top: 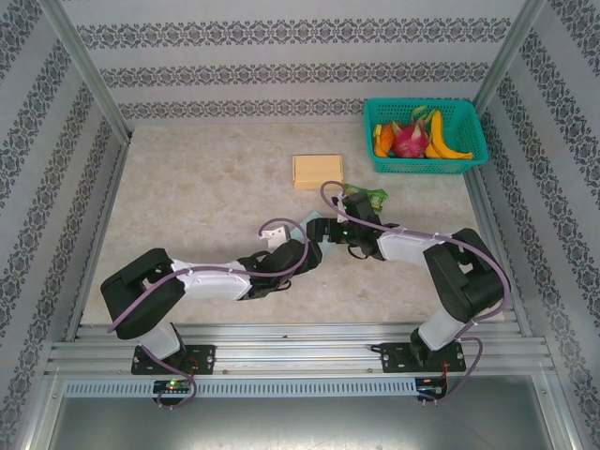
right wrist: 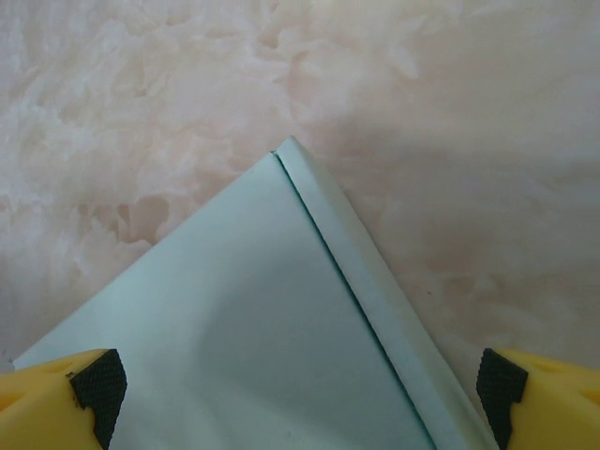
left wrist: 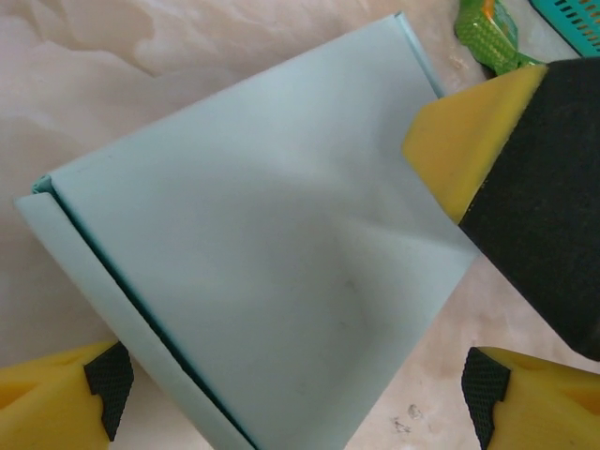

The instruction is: Fold the paper box

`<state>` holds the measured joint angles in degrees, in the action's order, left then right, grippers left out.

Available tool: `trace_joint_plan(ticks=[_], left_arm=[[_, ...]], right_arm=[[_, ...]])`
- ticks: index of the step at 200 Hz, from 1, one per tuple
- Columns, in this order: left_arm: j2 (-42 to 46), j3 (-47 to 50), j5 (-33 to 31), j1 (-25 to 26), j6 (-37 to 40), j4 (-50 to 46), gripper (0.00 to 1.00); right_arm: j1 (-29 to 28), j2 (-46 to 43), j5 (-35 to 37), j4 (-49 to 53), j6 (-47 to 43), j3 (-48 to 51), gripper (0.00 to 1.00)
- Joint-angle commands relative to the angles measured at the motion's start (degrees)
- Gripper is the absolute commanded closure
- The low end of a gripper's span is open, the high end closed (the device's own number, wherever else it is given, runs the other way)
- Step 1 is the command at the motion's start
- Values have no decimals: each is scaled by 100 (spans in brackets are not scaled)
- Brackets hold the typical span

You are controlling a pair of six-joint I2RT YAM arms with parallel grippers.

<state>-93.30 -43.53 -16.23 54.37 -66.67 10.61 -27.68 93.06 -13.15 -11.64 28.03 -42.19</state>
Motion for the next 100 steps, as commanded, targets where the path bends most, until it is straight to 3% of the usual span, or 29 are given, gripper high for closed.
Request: trace_joint_plan(ticks=[1, 40, 100], left_arm=[[-110, -120, -199, -418, 97, 228, 8], [76, -8, -307, -706, 250, 114, 7], [868, 606, -451, -735, 234, -137, 6]], right_arm=[[-94, -341, -89, -75, 150, 279, 2], [-199, -779, 521, 169, 102, 478, 2], [-178, -2378, 2589, 704, -330, 992, 2]])
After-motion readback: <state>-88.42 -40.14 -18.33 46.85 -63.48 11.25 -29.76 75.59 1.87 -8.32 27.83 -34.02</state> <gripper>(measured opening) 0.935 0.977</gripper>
